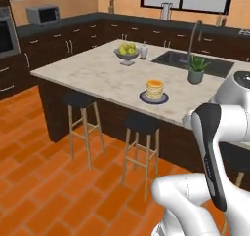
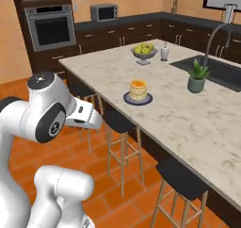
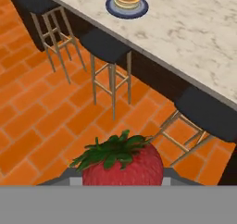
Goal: Take the strawberry from the fridge and place it on top of the pancake, located on the dining counter.
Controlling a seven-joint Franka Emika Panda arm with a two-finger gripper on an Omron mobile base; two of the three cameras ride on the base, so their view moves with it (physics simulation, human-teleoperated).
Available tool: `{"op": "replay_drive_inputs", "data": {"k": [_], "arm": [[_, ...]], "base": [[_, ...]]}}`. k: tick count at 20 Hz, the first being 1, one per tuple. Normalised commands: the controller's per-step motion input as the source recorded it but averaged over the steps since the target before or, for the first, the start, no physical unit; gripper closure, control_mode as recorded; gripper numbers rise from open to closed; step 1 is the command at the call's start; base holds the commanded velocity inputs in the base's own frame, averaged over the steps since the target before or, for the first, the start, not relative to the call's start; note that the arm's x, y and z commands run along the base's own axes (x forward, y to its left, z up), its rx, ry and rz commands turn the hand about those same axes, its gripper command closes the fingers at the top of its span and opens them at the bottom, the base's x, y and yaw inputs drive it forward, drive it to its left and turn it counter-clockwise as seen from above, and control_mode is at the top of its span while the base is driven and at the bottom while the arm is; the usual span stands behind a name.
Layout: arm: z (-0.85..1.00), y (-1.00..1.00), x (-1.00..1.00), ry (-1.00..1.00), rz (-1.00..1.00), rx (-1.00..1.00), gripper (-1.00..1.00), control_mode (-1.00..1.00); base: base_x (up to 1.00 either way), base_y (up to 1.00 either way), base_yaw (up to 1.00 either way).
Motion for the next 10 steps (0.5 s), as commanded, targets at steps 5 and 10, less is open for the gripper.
{"op": "replay_drive_inputs", "data": {"k": [5,10], "arm": [[0.0,0.0,0.0,0.0,0.0,0.0,1.0,1.0],[0.0,0.0,0.0,0.0,0.0,0.0,1.0,1.0]], "base": [[0.67,0.65,-0.75],[0.63,0.68,-0.76]]}}
